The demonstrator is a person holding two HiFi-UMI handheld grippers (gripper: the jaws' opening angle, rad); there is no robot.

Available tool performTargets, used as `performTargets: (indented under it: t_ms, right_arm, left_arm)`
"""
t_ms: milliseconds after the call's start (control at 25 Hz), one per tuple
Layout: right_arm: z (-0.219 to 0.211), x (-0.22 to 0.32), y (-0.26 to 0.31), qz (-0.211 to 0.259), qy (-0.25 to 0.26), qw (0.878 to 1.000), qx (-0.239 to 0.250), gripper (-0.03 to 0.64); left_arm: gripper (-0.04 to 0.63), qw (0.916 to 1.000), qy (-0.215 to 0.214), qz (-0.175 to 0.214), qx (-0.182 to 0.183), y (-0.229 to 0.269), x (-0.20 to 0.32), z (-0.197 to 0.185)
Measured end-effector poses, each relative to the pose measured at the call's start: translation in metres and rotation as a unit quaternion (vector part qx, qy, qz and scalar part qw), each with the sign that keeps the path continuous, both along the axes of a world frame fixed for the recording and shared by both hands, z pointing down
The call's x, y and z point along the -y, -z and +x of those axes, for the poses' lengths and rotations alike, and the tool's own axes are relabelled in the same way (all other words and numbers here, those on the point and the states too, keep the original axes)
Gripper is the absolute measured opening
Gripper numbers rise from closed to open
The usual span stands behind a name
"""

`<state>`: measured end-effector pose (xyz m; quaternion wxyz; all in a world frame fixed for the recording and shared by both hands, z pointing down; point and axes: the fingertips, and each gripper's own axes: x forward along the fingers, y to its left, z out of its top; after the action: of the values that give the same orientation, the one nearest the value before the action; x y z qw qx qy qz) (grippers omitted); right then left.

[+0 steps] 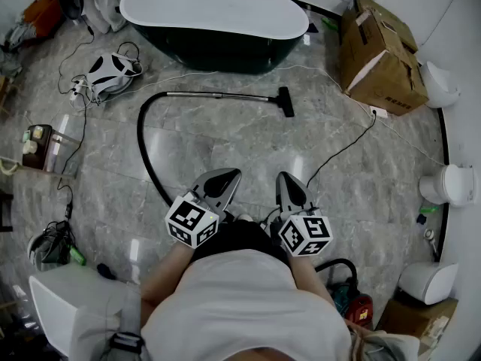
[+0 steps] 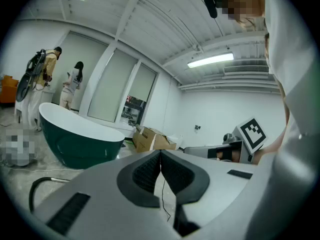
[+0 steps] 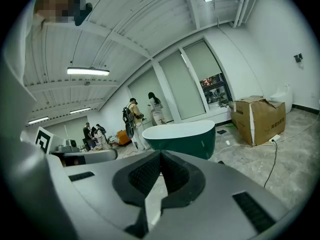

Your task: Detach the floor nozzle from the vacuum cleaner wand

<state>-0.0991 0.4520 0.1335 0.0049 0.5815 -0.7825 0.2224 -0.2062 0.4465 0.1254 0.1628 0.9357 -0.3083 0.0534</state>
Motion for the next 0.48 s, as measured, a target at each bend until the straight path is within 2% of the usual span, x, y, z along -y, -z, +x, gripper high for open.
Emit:
performTargets:
  t_ms: [480]
  right_arm:
    - [-0.005, -0.007, -0.001, 0.003, -0.008, 1.0, 0.005, 0.014]
  left_arm:
    - [0.011, 0.9998, 0.017, -0.004, 0.0, -0.004, -0.006, -0.018]
